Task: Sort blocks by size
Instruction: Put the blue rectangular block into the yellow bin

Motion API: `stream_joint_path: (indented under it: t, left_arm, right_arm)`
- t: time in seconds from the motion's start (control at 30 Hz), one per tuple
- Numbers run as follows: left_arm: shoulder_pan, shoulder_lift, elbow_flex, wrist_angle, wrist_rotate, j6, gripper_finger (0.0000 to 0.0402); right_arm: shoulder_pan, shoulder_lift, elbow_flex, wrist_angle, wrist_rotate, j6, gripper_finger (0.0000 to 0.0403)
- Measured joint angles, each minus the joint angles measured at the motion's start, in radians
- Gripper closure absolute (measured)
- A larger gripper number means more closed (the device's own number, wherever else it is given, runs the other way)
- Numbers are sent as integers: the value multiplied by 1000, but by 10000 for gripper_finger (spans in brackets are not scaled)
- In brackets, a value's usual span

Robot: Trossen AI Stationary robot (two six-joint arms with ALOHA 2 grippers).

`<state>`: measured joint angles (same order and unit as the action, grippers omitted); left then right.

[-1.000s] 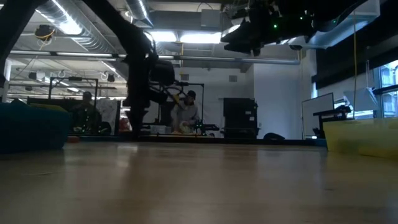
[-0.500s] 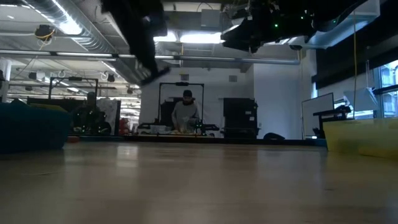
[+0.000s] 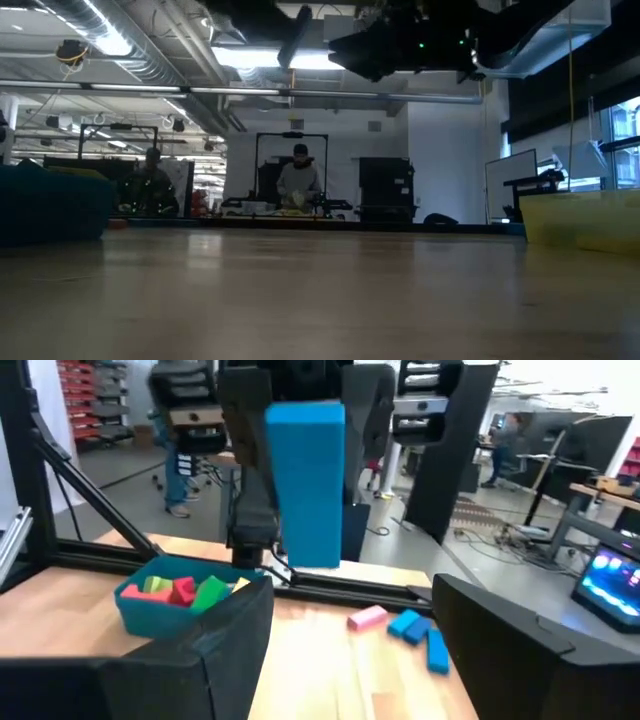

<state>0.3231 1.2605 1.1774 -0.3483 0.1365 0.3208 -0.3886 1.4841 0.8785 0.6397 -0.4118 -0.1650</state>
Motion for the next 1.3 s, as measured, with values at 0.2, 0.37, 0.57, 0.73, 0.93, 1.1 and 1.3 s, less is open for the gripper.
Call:
stream_joint_path:
  t: [0.2,0.37,0.57,0.73,0.93,1.1,1.3]
  left_arm:
    - [-47,1,-1,103,0,-10,285]
    - [-64,5,-1,172,-1,-32,282]
    - [-70,21,-1,208,-9,-45,283]
    - [-91,47,-1,240,-10,-58,280]
    - [-109,58,-1,256,-11,-57,281]
    - [-107,58,-1,256,-16,-56,276]
    - [-107,58,-1,256,-19,-33,272]
  right_arm:
    - [38,59,58,-6,-2,0,127]
    - [75,76,94,-4,-3,-1,127]
    - [132,85,113,16,47,-33,127]
    - [163,85,114,42,171,-51,127]
    - [169,85,114,52,172,-51,139]
    - [168,85,114,48,172,-50,228]
    - [168,85,114,45,170,-53,268]
